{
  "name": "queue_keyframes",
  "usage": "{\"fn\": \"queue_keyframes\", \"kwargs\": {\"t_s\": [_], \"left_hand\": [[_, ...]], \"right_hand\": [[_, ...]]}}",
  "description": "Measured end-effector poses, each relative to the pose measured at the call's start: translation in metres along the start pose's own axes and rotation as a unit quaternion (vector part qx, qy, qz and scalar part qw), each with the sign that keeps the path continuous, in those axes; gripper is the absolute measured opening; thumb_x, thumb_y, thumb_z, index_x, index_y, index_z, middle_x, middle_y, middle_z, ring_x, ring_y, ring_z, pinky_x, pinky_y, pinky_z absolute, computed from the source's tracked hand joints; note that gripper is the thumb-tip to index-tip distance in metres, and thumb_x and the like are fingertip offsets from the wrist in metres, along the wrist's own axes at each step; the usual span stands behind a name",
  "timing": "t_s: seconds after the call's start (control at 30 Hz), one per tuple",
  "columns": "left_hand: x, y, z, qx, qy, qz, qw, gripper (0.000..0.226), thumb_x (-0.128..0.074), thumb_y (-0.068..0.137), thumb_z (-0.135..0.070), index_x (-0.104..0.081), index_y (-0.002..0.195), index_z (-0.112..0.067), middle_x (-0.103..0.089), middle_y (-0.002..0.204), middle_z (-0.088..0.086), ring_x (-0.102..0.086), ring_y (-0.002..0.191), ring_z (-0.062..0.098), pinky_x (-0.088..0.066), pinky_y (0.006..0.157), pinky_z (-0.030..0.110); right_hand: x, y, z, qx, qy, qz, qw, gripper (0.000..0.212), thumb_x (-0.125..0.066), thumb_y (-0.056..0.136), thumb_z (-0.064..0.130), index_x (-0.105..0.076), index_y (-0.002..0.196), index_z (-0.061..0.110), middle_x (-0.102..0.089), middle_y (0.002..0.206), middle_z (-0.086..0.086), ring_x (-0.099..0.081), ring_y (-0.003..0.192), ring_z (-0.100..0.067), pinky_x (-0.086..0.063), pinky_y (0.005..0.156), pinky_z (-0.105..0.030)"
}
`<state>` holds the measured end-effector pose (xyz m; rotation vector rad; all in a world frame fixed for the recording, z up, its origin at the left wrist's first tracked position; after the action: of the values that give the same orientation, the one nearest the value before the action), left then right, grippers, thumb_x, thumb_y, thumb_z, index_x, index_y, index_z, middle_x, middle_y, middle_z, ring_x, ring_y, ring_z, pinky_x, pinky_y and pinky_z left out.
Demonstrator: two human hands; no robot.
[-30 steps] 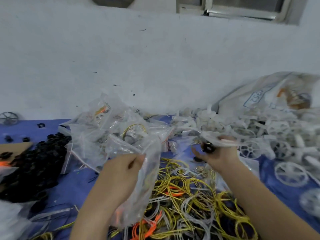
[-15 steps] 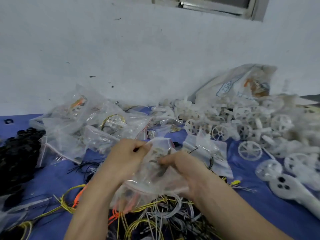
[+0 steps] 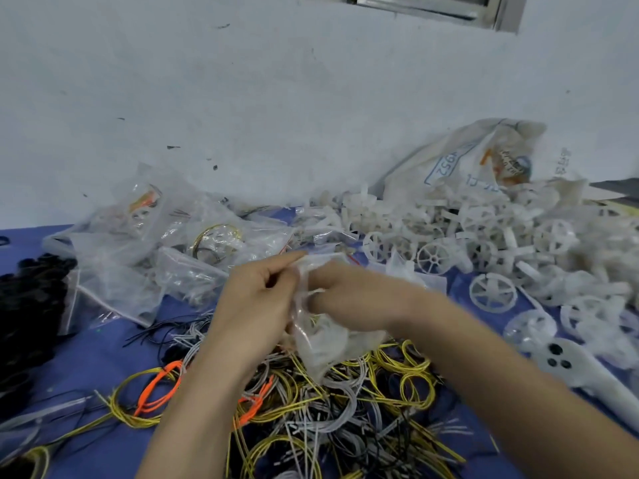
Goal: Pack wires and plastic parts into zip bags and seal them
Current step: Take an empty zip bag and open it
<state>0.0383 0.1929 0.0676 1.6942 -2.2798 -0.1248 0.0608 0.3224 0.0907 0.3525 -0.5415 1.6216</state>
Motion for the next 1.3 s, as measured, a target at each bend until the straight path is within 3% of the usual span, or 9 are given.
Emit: {"fn": "queue_keyframes", "kwargs": {"t_s": [0.1, 0.17, 0.27, 0.33, 0.37, 0.47, 0.7, 1.0, 1.3], "left_hand": [[0.009, 0.002, 0.0, 0.008, -0.036, -0.03, 0.999, 0.032, -0.045, 0.098, -0.008, -0.069, 0.105, -0.027, -0.045, 0.041, -0.006, -0.038, 0.037, 0.002, -0.036, 0.04, 0.014], [0.009, 0.0, -0.003, 0.003, -0.032, -0.044, 0.999, 0.032, -0.044, 0.098, -0.007, -0.068, 0.102, -0.027, -0.039, 0.036, -0.012, -0.034, 0.033, 0.0, -0.032, 0.038, 0.011], [0.007, -0.003, -0.008, -0.006, -0.027, -0.038, 0.999, 0.032, -0.043, 0.098, -0.004, -0.066, 0.102, -0.025, -0.051, 0.035, -0.013, -0.043, 0.033, -0.006, -0.03, 0.038, 0.003], [0.006, -0.002, -0.008, -0.011, -0.021, -0.034, 0.999, 0.032, -0.043, 0.098, -0.003, -0.067, 0.105, -0.023, -0.064, 0.066, -0.011, -0.045, 0.036, -0.007, -0.032, 0.041, 0.002], [0.006, -0.001, -0.006, -0.01, -0.016, -0.032, 0.999, 0.031, -0.044, 0.097, -0.005, -0.068, 0.106, -0.023, -0.033, 0.073, -0.031, -0.043, 0.036, -0.004, -0.033, 0.041, 0.004], [0.008, 0.003, 0.0, -0.001, 0.001, -0.032, 1.0, 0.034, -0.05, 0.096, -0.011, -0.074, 0.094, -0.035, -0.037, 0.038, -0.015, -0.034, 0.037, 0.002, -0.033, 0.046, 0.013], [0.003, 0.012, 0.003, 0.009, -0.011, -0.038, 0.999, 0.044, -0.056, 0.088, -0.007, -0.074, 0.076, -0.044, -0.049, 0.036, -0.011, -0.044, 0.031, -0.004, -0.033, 0.033, 0.006], [0.011, 0.014, 0.013, -0.009, 0.029, -0.047, 0.998, 0.047, -0.056, 0.09, -0.008, -0.074, 0.078, -0.05, -0.049, 0.04, -0.003, -0.036, 0.032, 0.003, -0.029, 0.036, 0.006], [0.012, 0.005, 0.003, -0.007, 0.023, -0.065, 0.998, 0.034, -0.055, 0.094, -0.017, -0.073, 0.093, -0.046, -0.037, 0.044, -0.009, -0.034, 0.044, 0.009, -0.035, 0.056, 0.026]], "right_hand": [[0.054, -0.012, 0.0, 0.053, 0.123, 0.041, 0.99, 0.024, -0.059, 0.087, 0.027, -0.072, 0.105, 0.017, -0.071, 0.111, -0.004, -0.066, 0.105, -0.017, -0.054, 0.087, -0.027], [0.098, 0.001, -0.026, 0.027, 0.236, -0.089, 0.967, 0.025, -0.054, 0.092, 0.016, -0.067, 0.11, 0.005, -0.073, 0.096, -0.012, -0.071, 0.088, -0.025, -0.059, 0.069, -0.029], [0.151, 0.037, -0.101, -0.125, -0.01, -0.315, 0.941, 0.037, -0.052, 0.09, 0.003, -0.053, 0.127, -0.001, -0.066, 0.104, -0.022, -0.066, 0.084, -0.034, -0.058, 0.069, -0.037], [0.17, 0.051, -0.154, -0.231, -0.2, -0.274, 0.912, 0.06, -0.054, 0.087, 0.003, -0.034, 0.143, 0.009, -0.054, 0.12, -0.026, -0.058, 0.08, -0.03, -0.049, 0.063, -0.032], [0.177, 0.055, -0.178, -0.261, -0.236, -0.247, 0.903, 0.072, -0.057, 0.086, 0.005, -0.023, 0.148, 0.015, -0.044, 0.132, -0.027, -0.056, 0.09, -0.032, -0.048, 0.069, -0.033], [0.194, 0.071, -0.228, -0.251, -0.247, -0.276, 0.894, 0.081, -0.063, 0.085, 0.021, -0.015, 0.15, 0.02, -0.027, 0.149, -0.021, -0.038, 0.128, -0.04, -0.039, 0.103, -0.046], [0.201, 0.115, -0.238, -0.335, -0.312, -0.327, 0.827, 0.062, -0.049, 0.089, 0.032, -0.021, 0.142, 0.042, -0.009, 0.154, -0.015, -0.036, 0.127, -0.046, -0.008, 0.1, -0.076], [0.201, 0.103, -0.241, -0.41, -0.316, -0.38, 0.766, 0.048, -0.049, 0.09, 0.029, -0.038, 0.136, 0.018, -0.027, 0.147, -0.015, -0.04, 0.121, -0.042, -0.028, 0.097, -0.057], [0.174, 0.055, -0.152, -0.036, -0.127, -0.63, 0.765, 0.012, -0.048, 0.088, 0.014, -0.052, 0.096, 0.007, -0.058, 0.099, -0.016, -0.054, 0.083, -0.031, -0.042, 0.068, -0.032]]}}
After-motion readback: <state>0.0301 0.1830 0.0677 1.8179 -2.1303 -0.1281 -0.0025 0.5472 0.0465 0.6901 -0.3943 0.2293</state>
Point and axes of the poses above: each hand's wrist, its own y-axis towards the middle knuckle, its own x-axis out of the back of the hand, z = x × y, the point moved 1 cm from there along y, towards the middle knuckle
